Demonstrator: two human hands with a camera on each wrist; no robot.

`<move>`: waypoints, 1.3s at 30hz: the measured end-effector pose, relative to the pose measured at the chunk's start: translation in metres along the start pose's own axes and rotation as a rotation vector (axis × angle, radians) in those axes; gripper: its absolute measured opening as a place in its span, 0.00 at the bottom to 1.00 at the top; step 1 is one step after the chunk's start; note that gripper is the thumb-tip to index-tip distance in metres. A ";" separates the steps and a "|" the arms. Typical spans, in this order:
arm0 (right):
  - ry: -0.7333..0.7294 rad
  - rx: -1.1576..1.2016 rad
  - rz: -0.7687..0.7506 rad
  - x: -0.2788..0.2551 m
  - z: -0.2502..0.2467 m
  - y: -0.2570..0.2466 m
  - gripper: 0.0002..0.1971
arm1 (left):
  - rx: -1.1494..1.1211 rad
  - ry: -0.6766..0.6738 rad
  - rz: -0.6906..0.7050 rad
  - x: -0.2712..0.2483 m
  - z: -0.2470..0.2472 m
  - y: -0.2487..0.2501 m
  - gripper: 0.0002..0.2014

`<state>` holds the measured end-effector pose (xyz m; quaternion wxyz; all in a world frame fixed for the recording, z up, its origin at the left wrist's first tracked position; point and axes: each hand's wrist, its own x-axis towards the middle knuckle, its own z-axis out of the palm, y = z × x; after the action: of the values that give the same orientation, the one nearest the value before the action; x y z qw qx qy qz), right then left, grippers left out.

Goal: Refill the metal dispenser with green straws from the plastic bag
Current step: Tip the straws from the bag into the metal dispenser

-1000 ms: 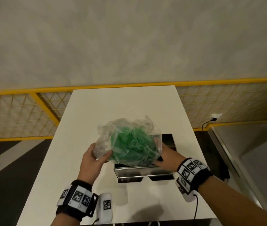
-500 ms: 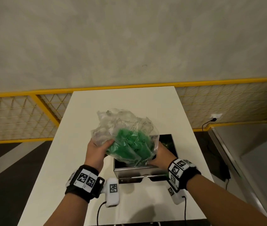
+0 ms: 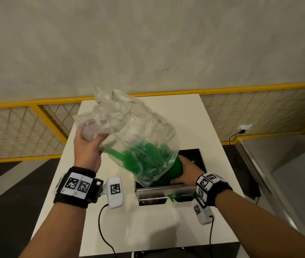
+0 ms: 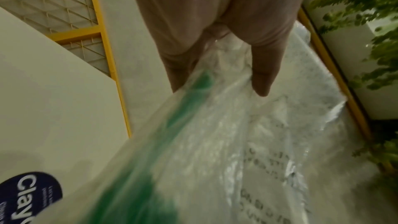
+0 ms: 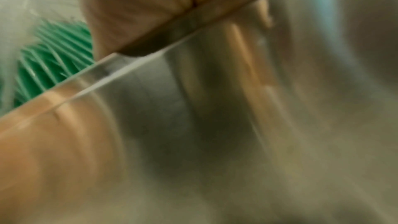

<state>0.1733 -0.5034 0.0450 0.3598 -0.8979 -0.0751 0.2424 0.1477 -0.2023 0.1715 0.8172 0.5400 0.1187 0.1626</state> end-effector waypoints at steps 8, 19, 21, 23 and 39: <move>-0.010 -0.040 0.006 -0.002 0.000 -0.004 0.61 | 0.178 -0.136 -0.341 -0.026 -0.015 -0.049 0.44; -0.009 -0.026 0.008 -0.004 -0.001 -0.008 0.61 | -0.003 -0.004 -0.226 -0.026 -0.013 -0.059 0.04; -0.002 -0.024 0.006 -0.004 -0.001 -0.008 0.61 | 0.083 -0.063 -0.194 -0.021 -0.015 -0.048 0.19; 0.002 -0.026 0.007 -0.005 -0.001 -0.008 0.61 | 0.147 -0.107 -0.168 -0.015 -0.017 -0.032 0.24; -0.013 -0.009 0.004 -0.005 -0.001 -0.010 0.58 | -0.211 -0.068 -0.070 0.021 -0.067 0.031 0.17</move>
<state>0.1696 -0.4988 0.0546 0.3546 -0.8981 -0.0768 0.2484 0.1381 -0.1265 0.1738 0.8782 0.4519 0.0917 0.1272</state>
